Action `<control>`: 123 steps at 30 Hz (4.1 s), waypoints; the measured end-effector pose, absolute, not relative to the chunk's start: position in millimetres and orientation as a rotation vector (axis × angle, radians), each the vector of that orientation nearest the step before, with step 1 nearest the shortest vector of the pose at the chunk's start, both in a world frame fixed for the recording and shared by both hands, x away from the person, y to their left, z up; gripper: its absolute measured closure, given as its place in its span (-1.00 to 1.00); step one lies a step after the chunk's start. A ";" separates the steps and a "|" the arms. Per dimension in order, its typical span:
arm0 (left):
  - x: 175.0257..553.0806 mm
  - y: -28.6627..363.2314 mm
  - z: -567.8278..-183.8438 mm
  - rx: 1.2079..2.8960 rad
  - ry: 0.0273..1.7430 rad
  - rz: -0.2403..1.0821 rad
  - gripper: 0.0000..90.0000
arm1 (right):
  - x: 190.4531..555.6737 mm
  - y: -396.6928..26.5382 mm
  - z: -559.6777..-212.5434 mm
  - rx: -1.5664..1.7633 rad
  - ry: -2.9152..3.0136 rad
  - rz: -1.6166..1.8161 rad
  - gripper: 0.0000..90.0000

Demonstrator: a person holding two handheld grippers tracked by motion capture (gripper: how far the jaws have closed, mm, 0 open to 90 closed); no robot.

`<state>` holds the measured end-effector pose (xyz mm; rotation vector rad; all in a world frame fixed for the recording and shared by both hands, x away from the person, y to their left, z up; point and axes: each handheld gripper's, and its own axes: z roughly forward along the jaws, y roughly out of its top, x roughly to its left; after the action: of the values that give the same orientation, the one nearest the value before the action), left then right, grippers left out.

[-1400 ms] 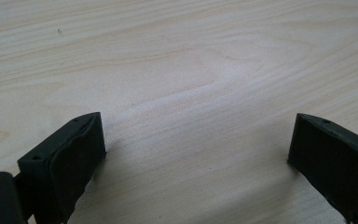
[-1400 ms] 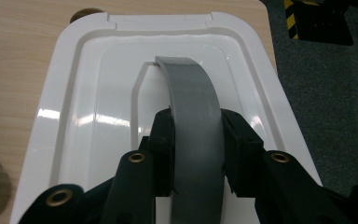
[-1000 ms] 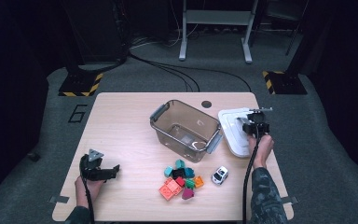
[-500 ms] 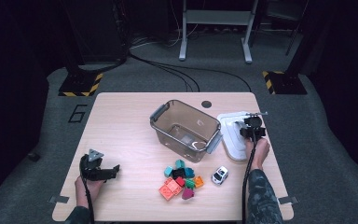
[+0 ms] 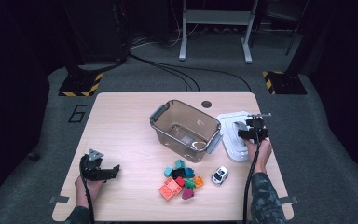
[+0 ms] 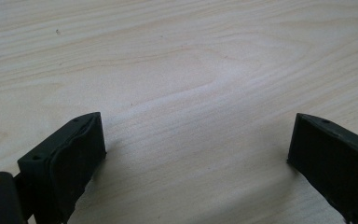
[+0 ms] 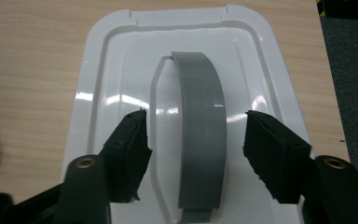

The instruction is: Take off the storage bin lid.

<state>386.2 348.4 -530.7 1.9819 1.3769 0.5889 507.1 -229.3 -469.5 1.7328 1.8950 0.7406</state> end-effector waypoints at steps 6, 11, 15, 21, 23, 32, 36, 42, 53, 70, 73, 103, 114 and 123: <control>386.0 348.6 -530.0 1.990 1.379 0.583 -0.92 | 485.8 -225.9 -453.7 1.644 1.951 0.824 -0.39; 386.1 348.6 -530.2 1.990 1.377 0.587 -0.92 | 469.7 -224.5 -450.4 1.627 1.965 0.859 -0.47; 386.1 348.6 -530.2 1.990 1.377 0.586 -0.92 | 448.1 -217.0 -449.0 1.621 1.983 0.878 -0.56; 386.1 348.6 -530.0 1.991 1.378 0.584 -0.92 | 420.3 -197.5 -452.9 1.597 2.023 0.896 -0.63; 386.1 348.6 -530.0 1.990 1.379 0.584 -0.92 | 416.4 -194.6 -454.1 1.590 2.030 0.908 -0.65; 386.0 348.6 -530.2 1.991 1.376 0.587 -0.92 | 388.4 -157.1 -468.6 1.589 2.057 0.877 -0.70; 386.0 348.8 -529.9 1.994 1.378 0.583 -0.92 | 384.5 -145.8 -476.6 1.578 2.066 0.856 -0.70; 386.2 348.4 -530.7 1.982 1.377 0.590 -0.92 | 377.5 -123.8 -493.8 1.545 2.097 0.766 -0.68; 386.0 348.7 -530.1 1.991 1.377 0.586 -0.92 | 358.8 -134.8 -501.9 1.556 2.088 0.745 -0.63; 386.0 348.6 -530.1 1.991 1.377 0.587 -0.92 | 331.3 -147.8 -503.8 1.507 2.142 0.803 -0.12; 386.0 348.6 -530.1 1.992 1.377 0.587 -0.92 | 328.9 -149.9 -504.1 1.498 2.151 0.811 -0.03; 386.0 348.2 -530.8 1.982 1.375 0.594 -0.91 | 312.4 -170.8 -515.5 1.479 1.970 0.973 0.07; 386.1 347.6 -531.2 1.970 1.379 0.596 -0.91 | 333.4 -182.4 -490.8 1.453 1.973 1.080 0.07; 386.0 348.2 -530.8 1.982 1.374 0.595 -0.91 | 349.1 -190.1 -478.1 1.462 1.986 1.087 0.07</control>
<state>386.0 348.2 -530.8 1.9815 1.3740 0.5947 349.1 -190.1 -478.1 1.4624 1.9862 1.0873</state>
